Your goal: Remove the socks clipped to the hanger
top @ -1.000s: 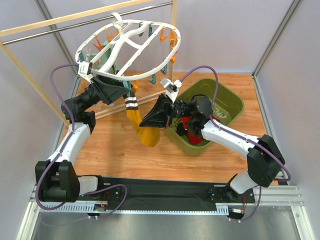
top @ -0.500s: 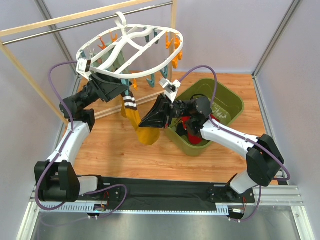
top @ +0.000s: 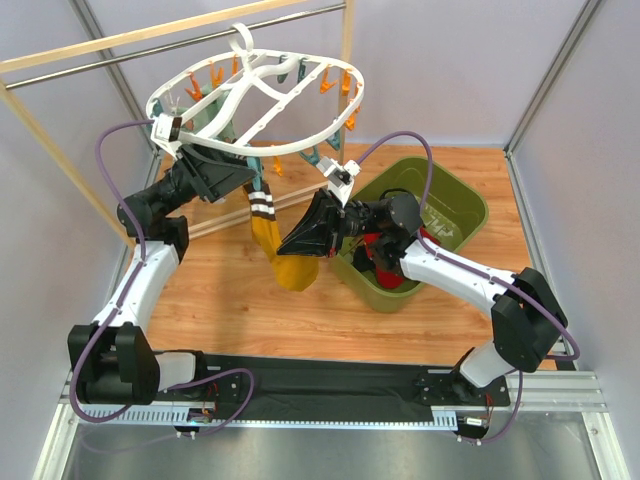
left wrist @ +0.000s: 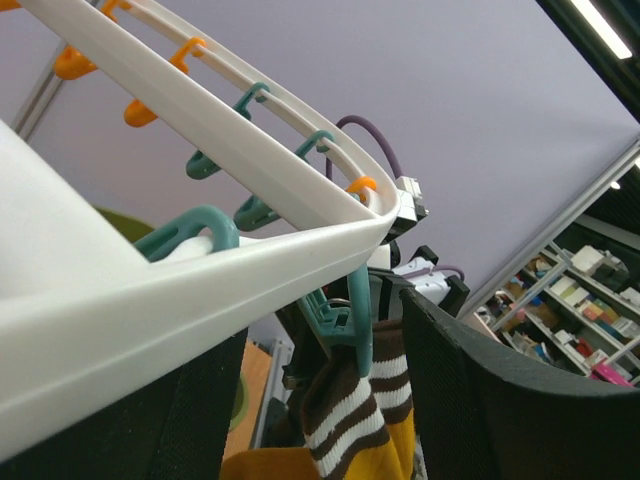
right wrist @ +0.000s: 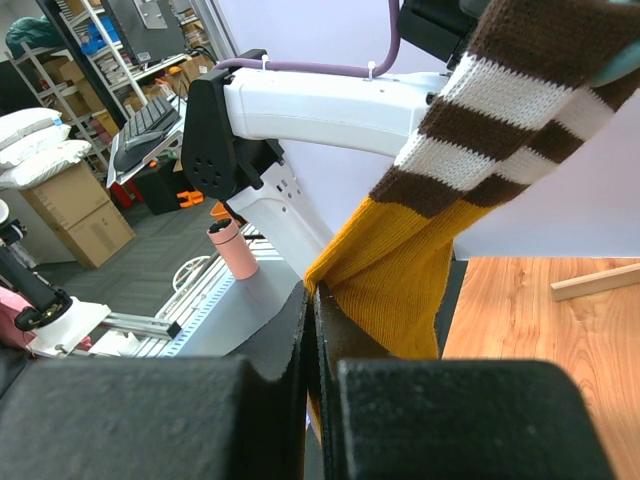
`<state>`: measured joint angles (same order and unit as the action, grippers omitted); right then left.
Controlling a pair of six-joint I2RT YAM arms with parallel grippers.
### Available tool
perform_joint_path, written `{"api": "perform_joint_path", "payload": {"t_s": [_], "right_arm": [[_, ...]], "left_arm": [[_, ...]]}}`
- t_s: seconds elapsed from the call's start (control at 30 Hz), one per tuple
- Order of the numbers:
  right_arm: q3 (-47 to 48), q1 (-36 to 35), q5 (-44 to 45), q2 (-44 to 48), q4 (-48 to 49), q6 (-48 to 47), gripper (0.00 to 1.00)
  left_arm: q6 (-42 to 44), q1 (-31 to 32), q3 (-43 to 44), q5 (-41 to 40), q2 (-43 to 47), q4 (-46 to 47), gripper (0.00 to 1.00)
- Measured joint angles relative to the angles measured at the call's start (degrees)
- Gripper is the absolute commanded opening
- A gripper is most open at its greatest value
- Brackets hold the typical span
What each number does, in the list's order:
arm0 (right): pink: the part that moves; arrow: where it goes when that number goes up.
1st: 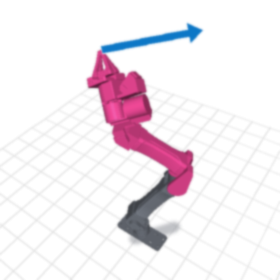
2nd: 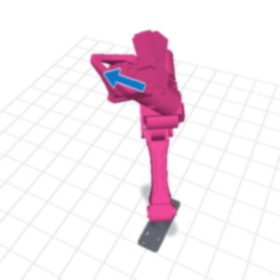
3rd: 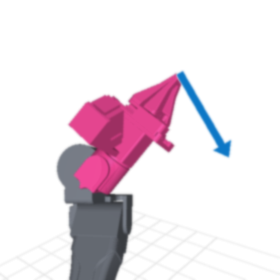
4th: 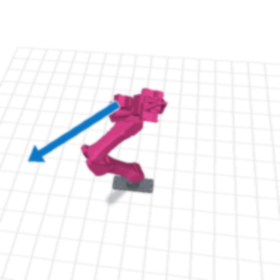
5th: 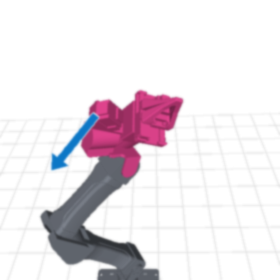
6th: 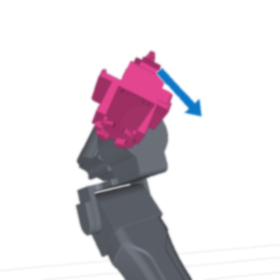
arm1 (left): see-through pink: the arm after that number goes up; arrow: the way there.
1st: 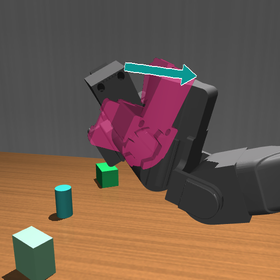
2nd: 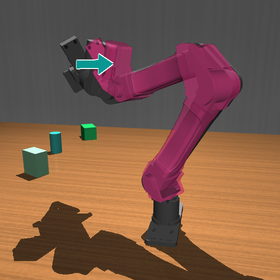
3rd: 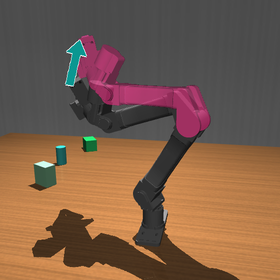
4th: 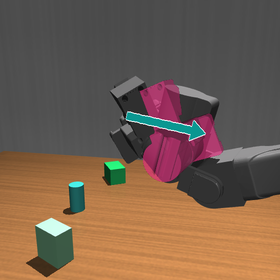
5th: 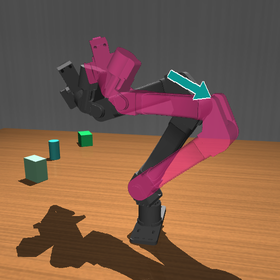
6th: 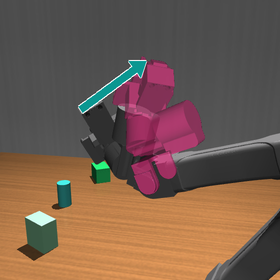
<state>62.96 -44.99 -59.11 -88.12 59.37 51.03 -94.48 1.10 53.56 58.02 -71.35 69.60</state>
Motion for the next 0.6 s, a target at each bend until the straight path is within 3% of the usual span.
{"api": "perform_joint_path", "payload": {"t_s": [0.17,0.37,0.6], "right_arm": [[0.0,0.0,0.0,0.0,0.0,0.0,0.00],[0.1,-0.1,0.0,-0.1,0.0,0.2,0.00],[0.2,-0.2,0.0,-0.6,0.0,0.2,0.00]], "left_arm": [[-0.4,0.0,1.3,1.0,0.0,0.0,0.74],[-1.2,0.0,3.5,3.6,-0.3,0.1,0.98],[-1.3,0.0,3.7,5.2,-0.6,0.1,1.00]]}}
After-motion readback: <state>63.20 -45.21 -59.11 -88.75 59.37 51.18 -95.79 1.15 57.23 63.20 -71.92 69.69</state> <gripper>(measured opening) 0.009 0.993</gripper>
